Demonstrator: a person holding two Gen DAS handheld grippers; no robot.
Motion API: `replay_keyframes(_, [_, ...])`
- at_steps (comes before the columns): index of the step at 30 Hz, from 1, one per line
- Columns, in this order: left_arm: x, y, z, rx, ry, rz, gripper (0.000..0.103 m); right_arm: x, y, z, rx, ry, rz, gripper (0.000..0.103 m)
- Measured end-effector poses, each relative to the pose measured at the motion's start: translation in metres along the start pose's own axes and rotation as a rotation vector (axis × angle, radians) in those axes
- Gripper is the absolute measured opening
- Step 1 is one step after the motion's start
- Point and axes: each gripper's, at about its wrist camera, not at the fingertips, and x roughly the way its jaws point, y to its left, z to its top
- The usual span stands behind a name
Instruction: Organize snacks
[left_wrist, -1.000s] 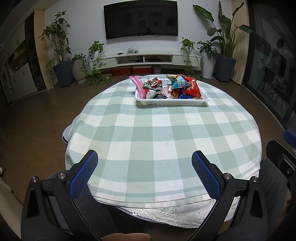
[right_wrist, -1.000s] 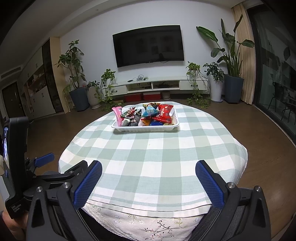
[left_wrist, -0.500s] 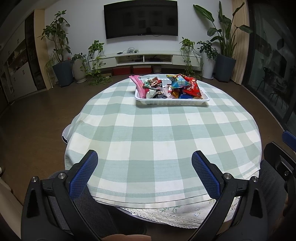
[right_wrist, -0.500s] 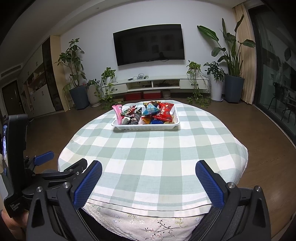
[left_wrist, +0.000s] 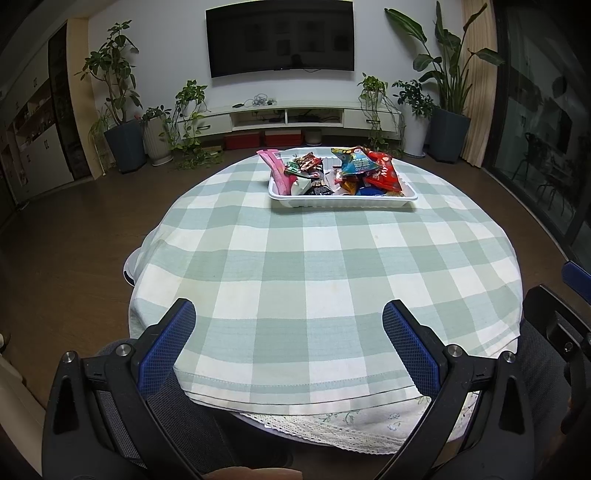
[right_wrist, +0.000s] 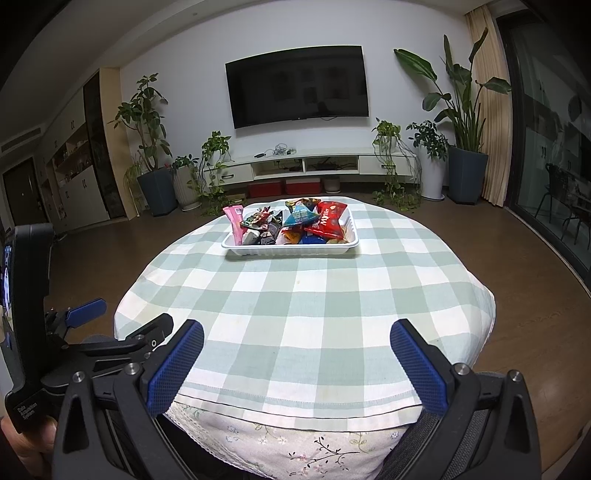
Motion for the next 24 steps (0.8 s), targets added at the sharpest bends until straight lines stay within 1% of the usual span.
replay_keyframes(24, [0.0007, 0.0024, -0.0003, 0.000, 0.002, 0.000, 0.103, -0.0025, 0.0009, 0.0022, -0.002, 0.003, 0.000, 0.103])
